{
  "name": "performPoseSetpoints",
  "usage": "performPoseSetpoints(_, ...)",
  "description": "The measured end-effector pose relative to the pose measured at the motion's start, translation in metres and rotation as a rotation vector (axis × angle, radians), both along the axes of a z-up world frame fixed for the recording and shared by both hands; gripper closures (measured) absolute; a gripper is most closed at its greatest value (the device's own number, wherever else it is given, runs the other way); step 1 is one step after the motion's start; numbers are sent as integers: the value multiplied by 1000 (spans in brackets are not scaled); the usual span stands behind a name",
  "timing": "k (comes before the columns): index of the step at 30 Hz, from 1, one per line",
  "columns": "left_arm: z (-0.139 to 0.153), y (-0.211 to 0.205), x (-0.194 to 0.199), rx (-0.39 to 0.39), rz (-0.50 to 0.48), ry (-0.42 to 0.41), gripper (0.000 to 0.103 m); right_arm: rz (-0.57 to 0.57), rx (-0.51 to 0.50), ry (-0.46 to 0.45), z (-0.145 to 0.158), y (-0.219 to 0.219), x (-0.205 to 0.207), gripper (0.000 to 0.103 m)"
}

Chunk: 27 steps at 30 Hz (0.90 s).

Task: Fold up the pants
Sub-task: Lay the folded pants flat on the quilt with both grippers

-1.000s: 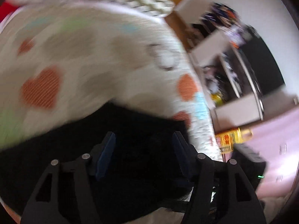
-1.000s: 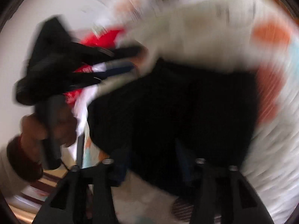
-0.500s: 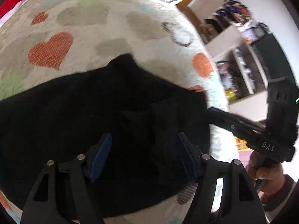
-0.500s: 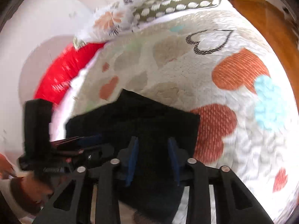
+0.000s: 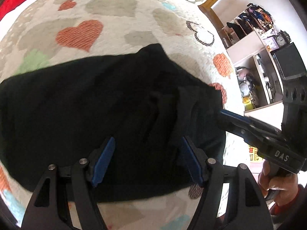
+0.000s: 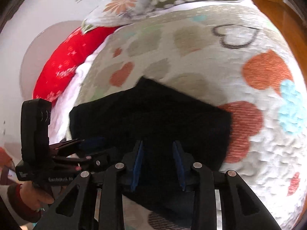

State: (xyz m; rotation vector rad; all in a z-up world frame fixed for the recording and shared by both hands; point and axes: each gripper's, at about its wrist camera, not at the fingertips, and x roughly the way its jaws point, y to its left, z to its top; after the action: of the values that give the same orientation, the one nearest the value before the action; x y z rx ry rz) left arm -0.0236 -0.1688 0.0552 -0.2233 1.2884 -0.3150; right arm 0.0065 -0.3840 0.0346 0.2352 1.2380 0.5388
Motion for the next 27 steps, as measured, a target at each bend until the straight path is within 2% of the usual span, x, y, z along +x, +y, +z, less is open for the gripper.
performPoseSetpoints(4,-4,7,-11,10,11,7,33,64,-36,5,-12,36,5,72)
performPoseSetpoints(7,-8,14,-15,13,28,21,33,92,-105,29,-30,52,10,72)
performPoseSetpoints(9,-9,21,-19,5,50,30,33,93,-103,32,-24,49,8,69)
performPoseSetpoints(16,1,32,-22,10,87,16,33,84,-81,39,4,37,-10,69)
performPoseSetpoints(23,-1,37,-21,24,112,12,33,107,-112,89,-27,53,-18,69)
performPoseSetpoints(27,0,47,-23,28,133,23,33,101,-98,92,-13,53,-11,69)
